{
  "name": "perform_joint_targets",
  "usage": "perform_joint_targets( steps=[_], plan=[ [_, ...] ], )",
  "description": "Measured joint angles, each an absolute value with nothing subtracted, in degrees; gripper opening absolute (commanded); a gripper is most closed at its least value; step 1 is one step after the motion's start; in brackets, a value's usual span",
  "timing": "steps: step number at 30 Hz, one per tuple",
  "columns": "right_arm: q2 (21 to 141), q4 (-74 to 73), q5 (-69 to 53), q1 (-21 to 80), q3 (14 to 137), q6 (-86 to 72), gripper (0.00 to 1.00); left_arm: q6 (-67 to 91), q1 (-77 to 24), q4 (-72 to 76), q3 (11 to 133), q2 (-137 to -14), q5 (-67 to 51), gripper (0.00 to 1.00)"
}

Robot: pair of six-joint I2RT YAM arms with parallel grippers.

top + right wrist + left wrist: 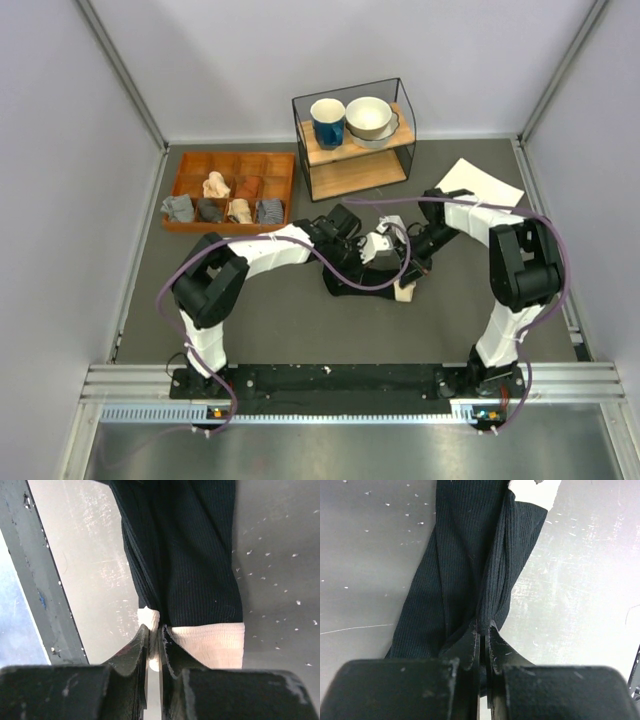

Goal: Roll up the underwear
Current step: Fold the underwear at the center of the board.

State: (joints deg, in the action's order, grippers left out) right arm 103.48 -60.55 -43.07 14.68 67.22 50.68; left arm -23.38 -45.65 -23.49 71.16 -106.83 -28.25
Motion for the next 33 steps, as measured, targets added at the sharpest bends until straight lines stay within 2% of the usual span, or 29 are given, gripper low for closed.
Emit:
perform_joint_targets(
  steps=[9,13,14,20,29,33],
  plan=[
    [104.4,-62.7,-44.4,14.5,67.3,51.7,0.05,-22.9,-45.1,-22.0,71.0,-107.0,-30.9,0.02],
    [104.3,-65.5,-45.4,14.5,66.7,55.0,0.04,-23.2,-45.3,-19.9,68.3,-105.6,-33.2,0.20],
    [104.0,-66.0,-45.8,14.4,66.1,56.1,0.04,-22.9,-45.3,-19.3,67.1,-104.7,-33.6,0.32],
    [101.6,-68.4,-46.2,14.5,62.9,60.7,0.03,-19.4,-45.0,-15.7,57.9,-95.8,-35.2,0.49],
    [99.7,-68.1,-45.4,14.4,61.3,64.3,0.04,-4.0,-37.1,-2.7,50.6,-81.8,-36.3,0.46],
    [97.3,-67.0,-43.6,14.4,59.3,65.1,0.04,6.6,-30.7,3.4,50.9,-84.2,-38.2,0.36]
  ],
)
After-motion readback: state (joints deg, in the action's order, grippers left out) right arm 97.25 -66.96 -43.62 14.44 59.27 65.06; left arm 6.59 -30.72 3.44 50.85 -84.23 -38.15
